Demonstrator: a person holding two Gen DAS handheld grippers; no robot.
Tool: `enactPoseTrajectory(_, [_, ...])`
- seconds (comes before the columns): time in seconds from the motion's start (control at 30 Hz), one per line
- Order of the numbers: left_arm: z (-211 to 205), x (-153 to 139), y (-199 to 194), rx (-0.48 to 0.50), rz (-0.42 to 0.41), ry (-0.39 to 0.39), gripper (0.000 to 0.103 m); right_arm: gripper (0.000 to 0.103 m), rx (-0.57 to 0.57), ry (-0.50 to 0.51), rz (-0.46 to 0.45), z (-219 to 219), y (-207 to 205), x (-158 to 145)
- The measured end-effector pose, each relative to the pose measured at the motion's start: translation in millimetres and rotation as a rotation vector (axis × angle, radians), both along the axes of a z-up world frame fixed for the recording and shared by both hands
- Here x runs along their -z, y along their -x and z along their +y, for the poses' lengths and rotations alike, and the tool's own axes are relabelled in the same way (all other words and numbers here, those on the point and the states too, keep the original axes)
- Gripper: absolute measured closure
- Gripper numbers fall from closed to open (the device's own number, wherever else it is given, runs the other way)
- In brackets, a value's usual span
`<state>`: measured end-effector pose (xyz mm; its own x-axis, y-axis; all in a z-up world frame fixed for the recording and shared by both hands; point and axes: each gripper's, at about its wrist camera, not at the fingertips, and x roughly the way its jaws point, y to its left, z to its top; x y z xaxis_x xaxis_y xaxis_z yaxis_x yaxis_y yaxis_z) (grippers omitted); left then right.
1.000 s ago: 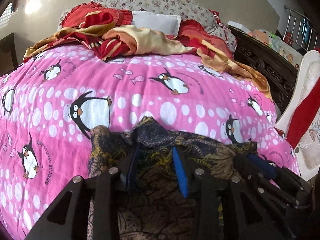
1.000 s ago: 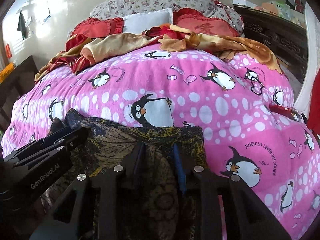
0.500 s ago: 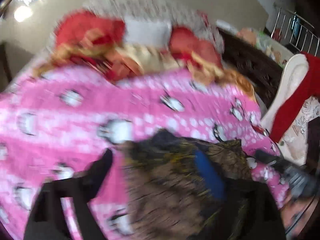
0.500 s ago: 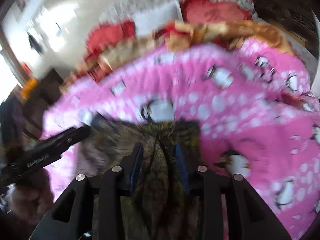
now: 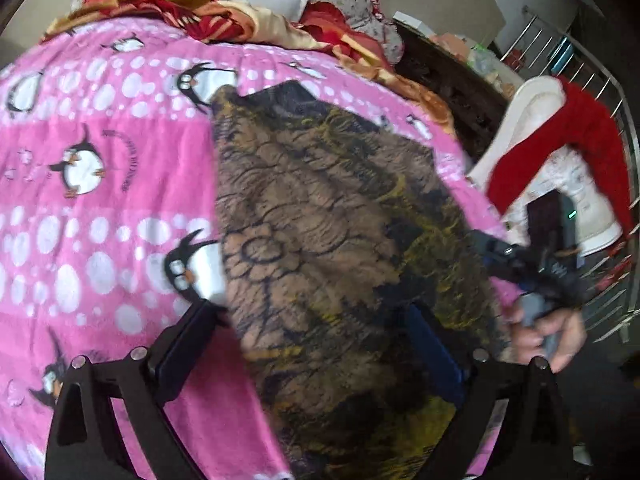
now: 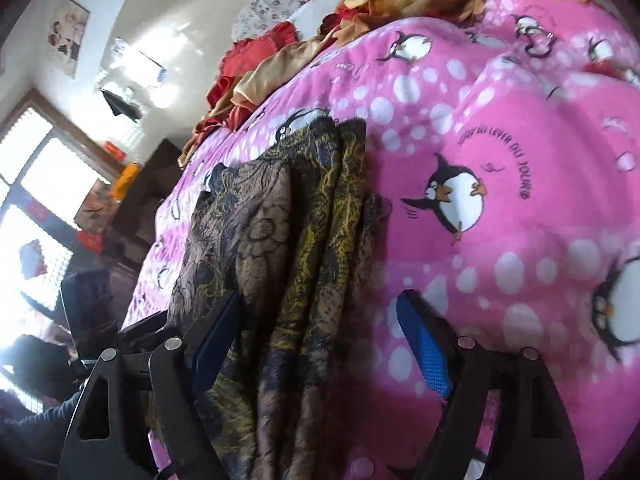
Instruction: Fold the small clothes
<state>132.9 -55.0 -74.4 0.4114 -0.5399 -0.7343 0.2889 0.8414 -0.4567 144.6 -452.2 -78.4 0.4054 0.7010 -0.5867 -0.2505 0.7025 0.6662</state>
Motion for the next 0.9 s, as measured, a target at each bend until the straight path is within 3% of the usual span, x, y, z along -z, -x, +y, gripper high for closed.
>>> enactPoseTrajectory(0.07, [1,-1,-7,0.013,0.03,0.065,0.021,0.011,0.02,-0.021,-0.044,-3,-3,-1])
enactPoseTrajectory(0.13, [7,-1,-9,-0.011,0.039,0.07,0.037,0.014,0.028,-0.055,-0.046,-4,-2,-1])
enactPoseTrajectory(0.2, [14,1,-8,-0.025,0.043,0.076,0.047,0.019,-0.088,-0.094,-0.048,5,3,-4])
enactPoseTrajectory(0.27, [22,3,-8,-0.019,0.047,0.092,0.049,0.028,-0.167,-0.085,-0.035,12,7,-1])
enactPoseTrajectory(0.33, [20,5,-9,-0.017,0.04,0.084,0.048,0.039,-0.141,-0.089,-0.035,9,2,3])
enactPoseTrajectory(0.43, [15,5,-12,-0.026,0.029,0.077,0.038,0.044,-0.06,-0.138,-0.035,1,-8,1])
enactPoseTrajectory(0.5, [10,6,-12,-0.026,0.019,0.076,0.034,0.044,-0.098,-0.143,-0.059,11,-10,-5])
enactPoseTrajectory(0.6, [9,6,-9,-0.023,0.007,0.071,0.034,0.054,-0.134,-0.062,-0.088,21,-10,-8])
enactPoseTrajectory(0.67, [10,7,-7,-0.032,0.001,0.062,0.04,0.059,-0.103,-0.073,-0.071,15,-12,-3])
enactPoseTrajectory(0.73, [14,8,-6,-0.063,0.002,0.058,0.057,0.059,-0.096,-0.038,-0.096,19,-8,-4])
enactPoseTrajectory(0.83, [18,8,-4,-0.116,-0.003,0.065,0.074,0.06,-0.085,-0.005,-0.096,21,-6,-7])
enactPoseTrajectory(0.9, [19,3,1,-0.145,-0.021,0.059,0.08,0.064,-0.075,0.033,-0.089,25,-3,-12])
